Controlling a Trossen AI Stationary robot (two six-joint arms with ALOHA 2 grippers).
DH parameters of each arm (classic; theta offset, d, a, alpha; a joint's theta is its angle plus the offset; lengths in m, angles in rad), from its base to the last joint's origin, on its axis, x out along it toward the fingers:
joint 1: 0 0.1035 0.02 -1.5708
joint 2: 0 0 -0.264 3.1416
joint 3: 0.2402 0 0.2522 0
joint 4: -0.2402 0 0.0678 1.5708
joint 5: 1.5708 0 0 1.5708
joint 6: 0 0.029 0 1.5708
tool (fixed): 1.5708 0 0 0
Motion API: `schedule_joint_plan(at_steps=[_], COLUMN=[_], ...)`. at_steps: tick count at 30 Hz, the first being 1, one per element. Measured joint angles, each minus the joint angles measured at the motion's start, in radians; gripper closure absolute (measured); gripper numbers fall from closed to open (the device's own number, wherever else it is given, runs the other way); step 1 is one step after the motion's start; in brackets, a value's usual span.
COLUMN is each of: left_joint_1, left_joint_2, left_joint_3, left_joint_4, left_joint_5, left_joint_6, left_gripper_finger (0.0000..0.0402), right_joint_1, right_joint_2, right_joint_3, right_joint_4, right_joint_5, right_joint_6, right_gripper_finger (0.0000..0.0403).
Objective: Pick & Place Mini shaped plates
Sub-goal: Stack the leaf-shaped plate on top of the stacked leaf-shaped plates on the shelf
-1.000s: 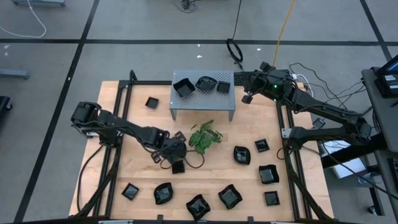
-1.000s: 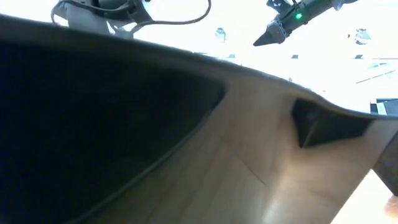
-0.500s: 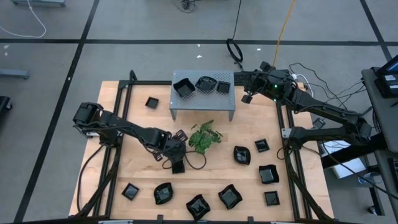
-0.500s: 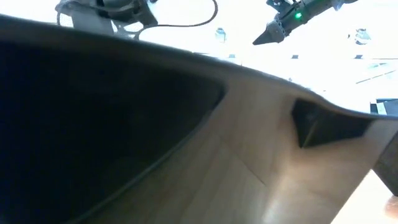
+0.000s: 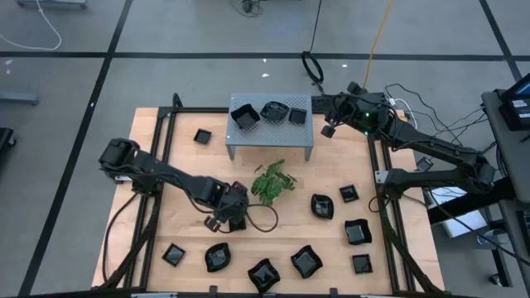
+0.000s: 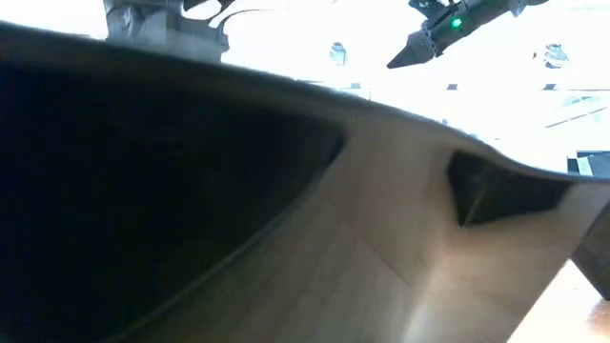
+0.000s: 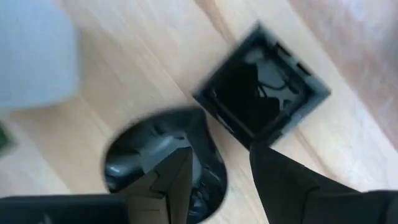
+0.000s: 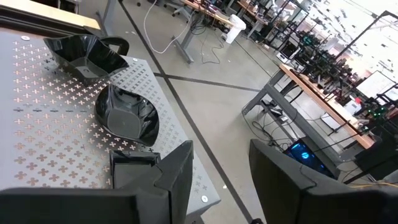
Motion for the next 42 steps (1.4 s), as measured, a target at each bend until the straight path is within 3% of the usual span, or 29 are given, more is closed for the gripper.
schedule_joint_plan(at_steps=[4, 10, 17, 20, 24, 28, 35, 42], left_joint_1=[-0.002, 0.014, 0.034, 0.039, 0.044, 0.061, 0.087, 0.142], left_joint_2=[0.025, 0.039, 0.039, 0.037, 0.037, 0.038, -0.030, -0.136], left_joint_3=[-0.042, -0.082, -0.135, -0.140, -0.140, -0.112, -0.016, 0.141], left_joint_4=[0.000, 0.018, 0.141, 0.150, 0.143, 0.108, 0.087, 0.086], left_joint_5=[-0.011, -0.118, -0.116, -0.112, -0.097, -0.083, -0.047, -0.088], left_joint_6=[0.007, 0.015, 0.012, 0.001, -0.024, -0.103, -0.298, -0.393], left_gripper_finger=[0.0236, 0.0236, 0.0238, 0.0260, 0.0325, 0.0390, 0.0397, 0.0397], right_joint_1=[0.000, 0.000, 0.000, 0.000, 0.000, 0.000, 0.000, -0.017], right_joint_2=[0.000, 0.000, 0.000, 0.000, 0.000, 0.000, 0.000, 0.000], right_joint_3=[0.000, 0.000, 0.000, 0.000, 0.000, 0.000, 0.000, 0.000], right_joint_4=[0.000, -0.002, -0.004, -0.004, -0.005, -0.004, -0.004, -0.003], right_joint_5=[0.000, 0.000, 0.000, 0.000, 0.000, 0.000, 0.000, -0.002], right_joint_6=[-0.001, -0.006, -0.004, -0.004, -0.004, -0.007, -0.054, -0.059], right_gripper_finger=[0.0259, 0.0259, 0.0259, 0.0259, 0.0259, 0.0259, 0.0259, 0.0259])
